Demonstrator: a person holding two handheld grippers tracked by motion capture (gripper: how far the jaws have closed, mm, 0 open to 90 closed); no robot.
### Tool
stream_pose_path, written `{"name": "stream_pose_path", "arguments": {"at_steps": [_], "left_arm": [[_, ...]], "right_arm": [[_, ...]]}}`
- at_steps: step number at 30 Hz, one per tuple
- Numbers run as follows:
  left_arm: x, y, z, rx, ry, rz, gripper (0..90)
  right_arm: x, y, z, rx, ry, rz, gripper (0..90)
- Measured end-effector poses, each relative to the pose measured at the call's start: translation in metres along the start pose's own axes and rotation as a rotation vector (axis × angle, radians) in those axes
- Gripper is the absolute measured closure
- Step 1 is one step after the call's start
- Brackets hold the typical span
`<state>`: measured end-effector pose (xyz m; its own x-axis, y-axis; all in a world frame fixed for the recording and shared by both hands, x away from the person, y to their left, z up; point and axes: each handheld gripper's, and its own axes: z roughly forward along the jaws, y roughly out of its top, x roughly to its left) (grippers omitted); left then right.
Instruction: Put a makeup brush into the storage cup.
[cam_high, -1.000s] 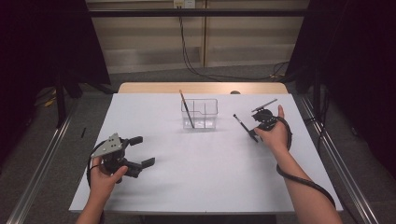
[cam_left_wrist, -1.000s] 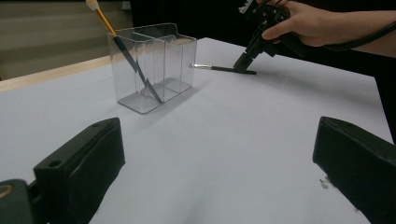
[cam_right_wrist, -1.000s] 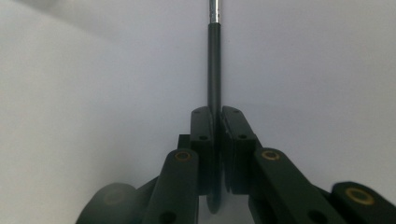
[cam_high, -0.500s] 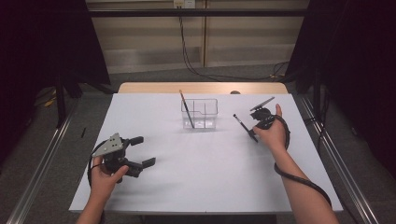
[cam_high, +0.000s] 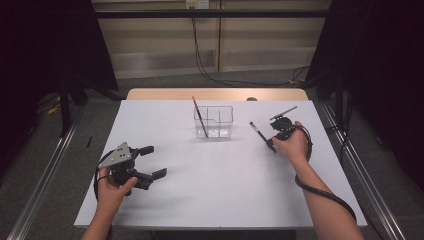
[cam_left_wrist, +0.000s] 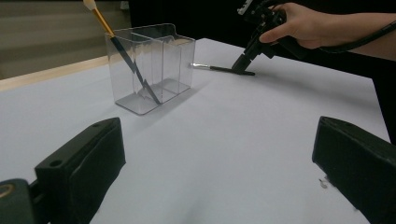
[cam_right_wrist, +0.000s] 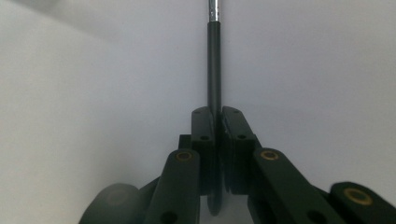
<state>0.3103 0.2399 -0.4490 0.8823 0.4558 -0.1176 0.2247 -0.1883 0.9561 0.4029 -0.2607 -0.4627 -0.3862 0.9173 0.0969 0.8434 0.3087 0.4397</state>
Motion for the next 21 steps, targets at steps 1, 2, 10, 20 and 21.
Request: {"name": "stream_pose_path", "arguments": {"at_steps": [1,2,10,20,21], "left_arm": [[0.000,0.000,0.000,0.000,0.001,0.000,2.4],[0.000,0.000,0.000,0.002,0.001,0.005,2.4],[0.000,0.000,0.000,0.002,0.003,0.003,2.4],[0.000,0.000,0.000,-0.002,0.005,-0.005,2.4],[0.000,0.000,0.000,-0.004,0.004,-0.004,2.4]], "right_arm": [[0.000,-0.001,0.000,-0.008,-0.002,0.001,85.0],[0.000,-0.002,0.000,-0.015,0.000,0.007,85.0],[-0.005,-0.013,-0.002,-0.096,0.034,0.048,85.1],[-0.014,-0.025,-0.016,-0.262,0.098,0.104,85.1],[-0.015,-0.027,-0.018,-0.281,0.106,0.109,85.1]]}}
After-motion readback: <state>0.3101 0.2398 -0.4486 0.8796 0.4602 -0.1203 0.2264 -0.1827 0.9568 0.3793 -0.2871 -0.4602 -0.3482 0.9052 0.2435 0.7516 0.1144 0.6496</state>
